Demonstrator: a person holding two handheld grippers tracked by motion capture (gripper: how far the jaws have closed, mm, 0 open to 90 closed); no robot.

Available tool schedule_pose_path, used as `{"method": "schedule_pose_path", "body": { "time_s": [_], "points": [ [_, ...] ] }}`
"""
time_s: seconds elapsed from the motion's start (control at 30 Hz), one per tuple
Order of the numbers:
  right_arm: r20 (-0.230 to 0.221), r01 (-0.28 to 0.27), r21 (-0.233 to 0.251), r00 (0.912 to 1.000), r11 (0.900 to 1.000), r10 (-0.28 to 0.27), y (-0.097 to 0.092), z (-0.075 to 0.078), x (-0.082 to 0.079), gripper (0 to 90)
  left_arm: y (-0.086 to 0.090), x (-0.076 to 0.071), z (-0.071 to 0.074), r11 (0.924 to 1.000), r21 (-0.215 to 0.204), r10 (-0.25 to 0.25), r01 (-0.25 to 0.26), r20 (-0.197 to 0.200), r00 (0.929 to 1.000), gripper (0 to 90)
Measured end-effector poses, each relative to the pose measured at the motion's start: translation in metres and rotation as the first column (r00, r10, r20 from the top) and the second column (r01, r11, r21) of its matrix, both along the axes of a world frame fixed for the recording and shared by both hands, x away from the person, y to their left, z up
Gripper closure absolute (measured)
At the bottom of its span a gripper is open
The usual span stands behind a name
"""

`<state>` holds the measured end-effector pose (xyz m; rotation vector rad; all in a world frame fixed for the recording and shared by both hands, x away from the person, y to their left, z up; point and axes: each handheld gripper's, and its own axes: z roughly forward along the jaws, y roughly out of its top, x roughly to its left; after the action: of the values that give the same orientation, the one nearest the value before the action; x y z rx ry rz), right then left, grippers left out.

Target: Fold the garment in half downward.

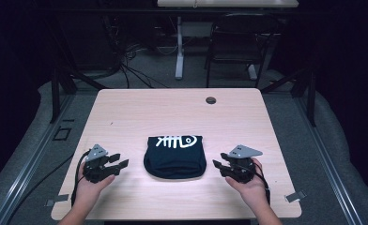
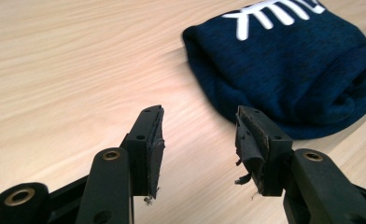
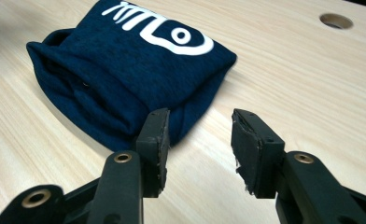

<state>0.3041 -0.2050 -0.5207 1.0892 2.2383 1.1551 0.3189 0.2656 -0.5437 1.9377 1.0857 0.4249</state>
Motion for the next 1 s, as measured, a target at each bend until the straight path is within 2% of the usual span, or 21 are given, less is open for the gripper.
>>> {"method": "schedule_pose_path", "body": {
  "time_s": [0.27, 0.37, 0.43, 0.53, 0.63, 0.73, 1.0],
  "points": [
    [-0.021, 0.065, 0.038, 0.9977, 0.9971, -0.065, -0.024, -0.009, -0.007, 54.2, 0.022, -0.006, -0.010, 0.9969, -0.029, 0.073, -0.074, -0.014, 0.9972, 51.5],
    [-0.034, 0.098, 0.062, 0.9948, 0.9932, -0.096, -0.029, -0.016, -0.007, 54.2, 0.030, -0.005, -0.011, 0.9949, -0.025, 0.098, -0.098, -0.008, 0.9952, 51.6],
    [-0.046, 0.104, 0.059, 0.9938, 0.9928, -0.102, -0.033, -0.020, -0.006, 54.2, 0.034, -0.005, -0.011, 0.9932, -0.035, 0.111, -0.111, -0.005, 0.9938, 51.5],
    [-0.045, 0.121, 0.047, 0.9919, 0.9916, -0.119, -0.035, -0.024, -0.004, 54.2, 0.039, -0.004, -0.013, 0.9911, -0.028, 0.130, -0.130, -0.005, 0.9915, 51.6],
    [-0.060, 0.141, 0.051, 0.9887, 0.9887, -0.138, -0.038, -0.029, -0.001, 54.1, 0.042, -0.003, -0.016, 0.9901, -0.014, 0.140, -0.140, -0.008, 0.9902, 51.5],
    [-0.083, 0.149, 0.069, 0.9862, 0.9865, -0.143, -0.038, -0.035, 0.000, 54.2, 0.044, -0.001, -0.019, 0.9889, -0.017, 0.147, -0.148, -0.017, 0.9889, 51.5],
    [-0.095, 0.138, 0.045, 0.9865, 0.9894, -0.133, -0.032, -0.043, 0.004, 53.6, 0.038, 0.003, -0.027, 0.9912, -0.008, 0.132, -0.133, -0.059, 0.9895, 50.7]
  ]
}}
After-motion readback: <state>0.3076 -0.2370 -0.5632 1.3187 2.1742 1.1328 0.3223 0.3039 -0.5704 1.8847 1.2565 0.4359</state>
